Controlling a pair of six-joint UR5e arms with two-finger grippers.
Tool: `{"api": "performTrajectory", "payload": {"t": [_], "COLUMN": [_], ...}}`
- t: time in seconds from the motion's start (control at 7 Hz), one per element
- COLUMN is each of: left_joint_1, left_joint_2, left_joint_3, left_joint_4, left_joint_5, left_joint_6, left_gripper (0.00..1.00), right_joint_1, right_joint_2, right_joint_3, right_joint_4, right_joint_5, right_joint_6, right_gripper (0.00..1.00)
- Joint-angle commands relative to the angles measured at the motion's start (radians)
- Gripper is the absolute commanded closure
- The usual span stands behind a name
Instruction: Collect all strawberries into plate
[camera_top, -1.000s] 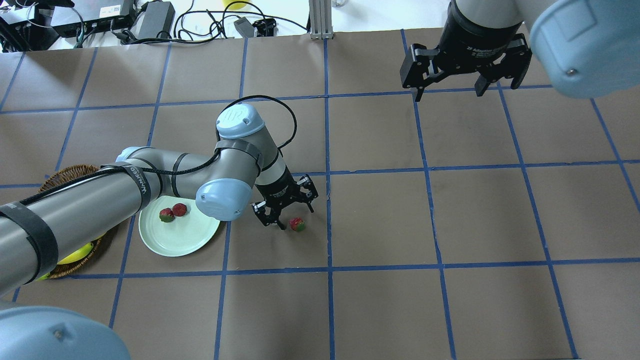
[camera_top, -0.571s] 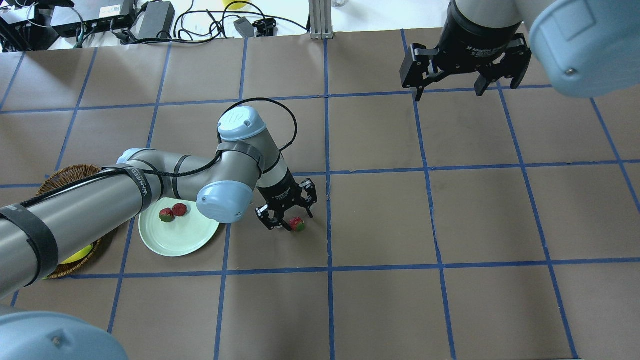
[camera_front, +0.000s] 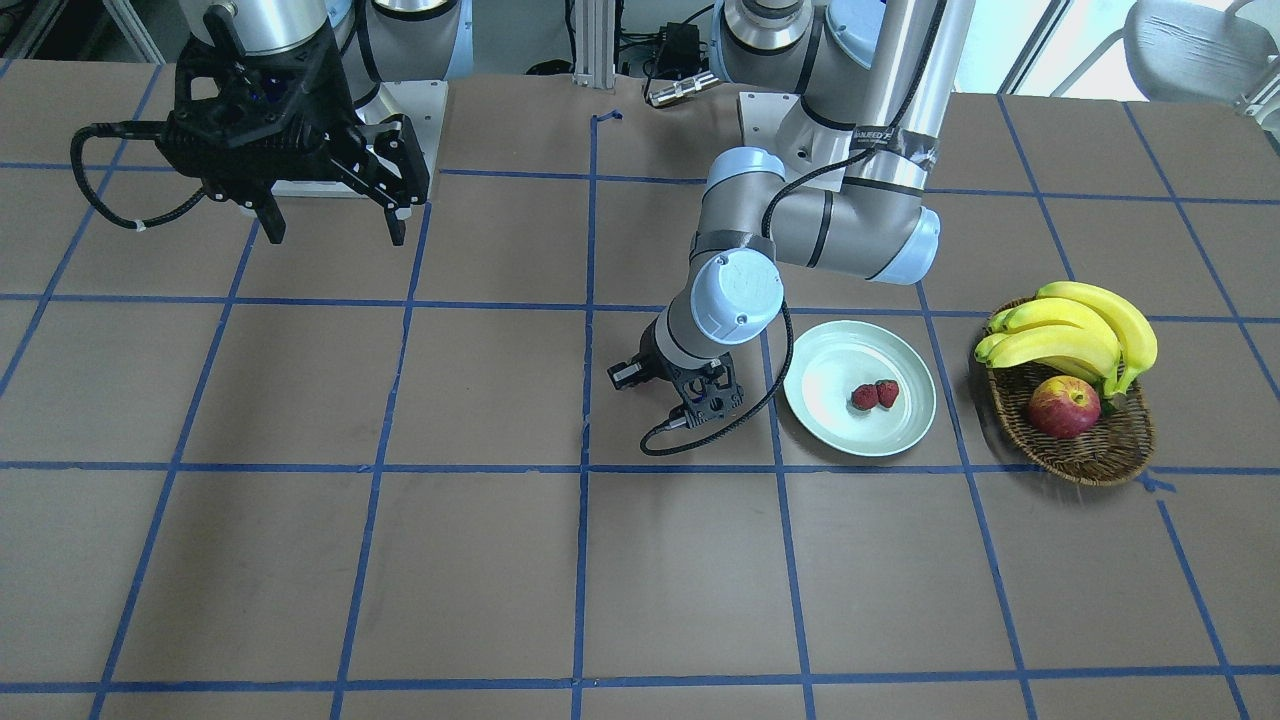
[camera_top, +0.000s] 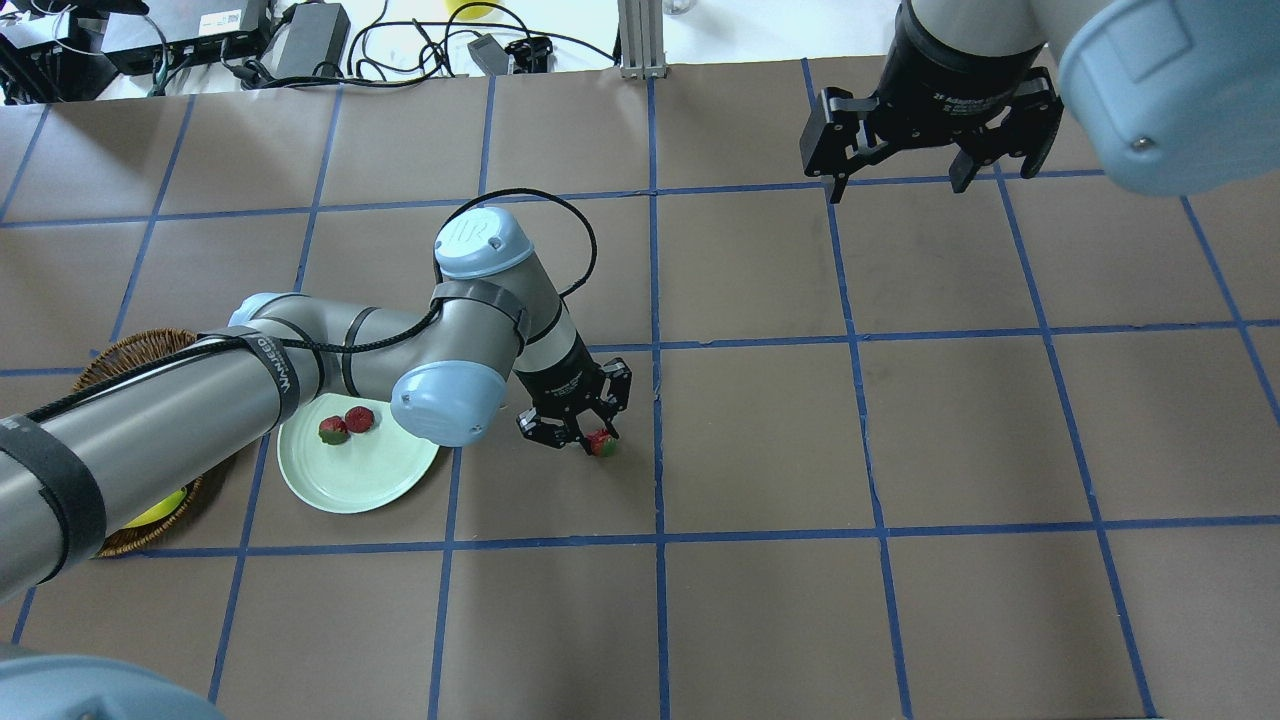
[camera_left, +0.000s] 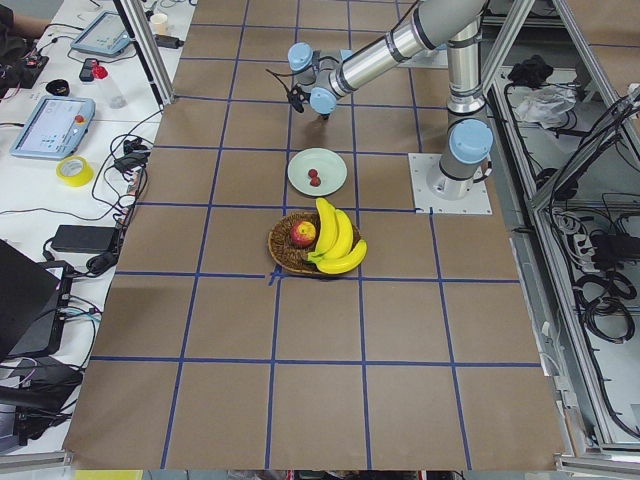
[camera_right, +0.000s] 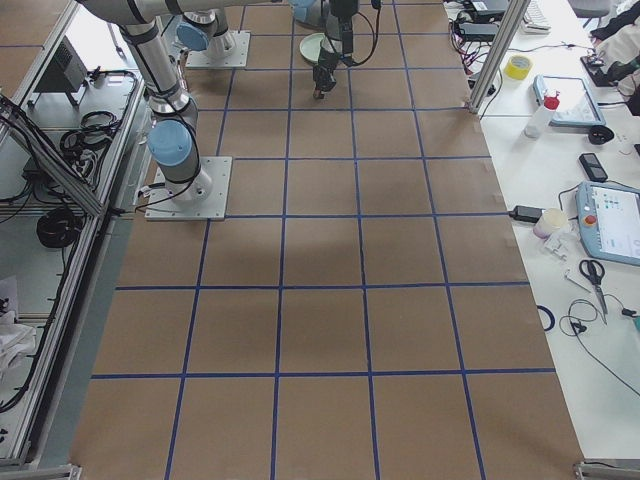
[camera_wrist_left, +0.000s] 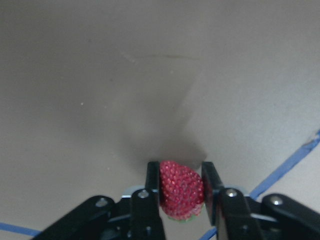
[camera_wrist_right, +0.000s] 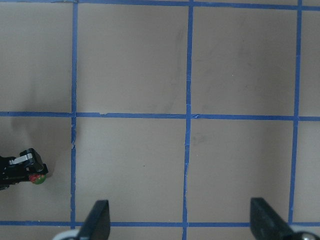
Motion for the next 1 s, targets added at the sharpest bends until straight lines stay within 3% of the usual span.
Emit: {"api": "performTrajectory", "payload": {"t": [0.0,0.29,0.43,0.86], "left_joint_1": [0.012,0.089,0.158,0.297], "left_joint_2": [0.045,0.100,0.128,0.133], "left_joint_3": [0.075,0.190,0.189,0.152], "left_joint_4": [-0.034,-0.345,-0.406,-0.396], "left_joint_5": [0.124,0.365,0.380,0.375], "left_joint_6": [0.034,0.339,0.439,0.693], "left_gripper": [1.00,1.00,1.00,1.00], "right_joint_1": [0.000,0.000,0.000,0.000], "right_joint_2": [0.000,0.000,0.000,-0.002], "right_joint_3": [0.000,0.000,0.000,0.000], "right_joint_4": [0.000,0.001,0.003,0.003], "right_joint_5": [0.000,0.000,0.000,0.000], "right_joint_6": [0.000,0.000,0.000,0.000], "right_gripper": [0.00,0.00,0.00,0.00]}}
